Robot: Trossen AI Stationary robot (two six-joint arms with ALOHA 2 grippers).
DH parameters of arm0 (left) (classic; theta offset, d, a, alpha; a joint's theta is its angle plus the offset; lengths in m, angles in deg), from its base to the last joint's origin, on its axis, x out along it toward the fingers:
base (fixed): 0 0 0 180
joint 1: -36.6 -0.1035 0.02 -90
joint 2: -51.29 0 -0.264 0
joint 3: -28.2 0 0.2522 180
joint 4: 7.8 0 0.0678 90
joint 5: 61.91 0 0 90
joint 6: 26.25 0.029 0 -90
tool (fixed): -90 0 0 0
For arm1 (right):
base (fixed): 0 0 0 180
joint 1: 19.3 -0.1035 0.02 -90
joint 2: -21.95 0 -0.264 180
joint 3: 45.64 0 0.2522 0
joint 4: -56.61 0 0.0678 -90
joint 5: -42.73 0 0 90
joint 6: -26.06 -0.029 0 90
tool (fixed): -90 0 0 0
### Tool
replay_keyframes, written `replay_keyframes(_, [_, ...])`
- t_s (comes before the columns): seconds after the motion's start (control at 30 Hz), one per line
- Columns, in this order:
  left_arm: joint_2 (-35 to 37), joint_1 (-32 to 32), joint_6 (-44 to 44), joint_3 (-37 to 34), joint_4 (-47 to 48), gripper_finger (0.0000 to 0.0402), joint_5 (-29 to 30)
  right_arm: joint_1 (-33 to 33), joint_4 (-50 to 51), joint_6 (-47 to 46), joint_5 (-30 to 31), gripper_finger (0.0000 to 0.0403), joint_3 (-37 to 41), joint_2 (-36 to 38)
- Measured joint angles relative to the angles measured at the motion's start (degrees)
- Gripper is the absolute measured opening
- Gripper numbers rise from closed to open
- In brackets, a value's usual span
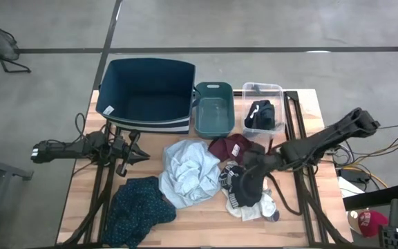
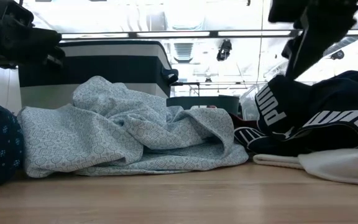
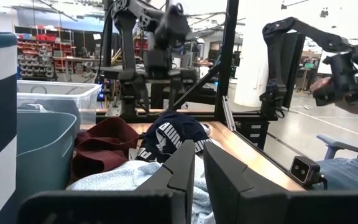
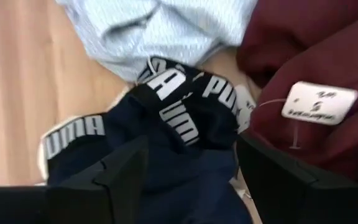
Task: Pick & Place Cloths
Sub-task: Put the dark blue underwear into the transparent bin
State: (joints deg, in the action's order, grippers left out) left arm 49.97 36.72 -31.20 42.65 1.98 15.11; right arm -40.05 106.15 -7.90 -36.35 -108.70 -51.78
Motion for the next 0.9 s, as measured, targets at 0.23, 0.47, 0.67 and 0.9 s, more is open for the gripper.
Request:
replay_keyframes(0.23, [0.0,0.0,0.0,0.0,0.01,0.004,-0.02,-2.35,-0.85,-4.25,-0.01,0.0237,-0.04,-8.39])
replay_keyframes(0.47, [-0.01,0.0,0.02,0.0,0.07,0.0039,0.0,-2.54,-1.08,-8.03,0.09,0.0204,-0.04,-14.95])
replay_keyframes(0.67, [-0.01,0.0,0.01,0.0,0.11,0.0041,0.0,-2.56,-2.08,-8.09,-0.21,0.0123,-0.09,-17.68])
replay_keyframes(0.9, [-0.02,0.0,0.01,0.0,0.22,0.0041,0.0,-2.5,-1.5,-4.82,-0.41,0.002,-1.07,-16.38])
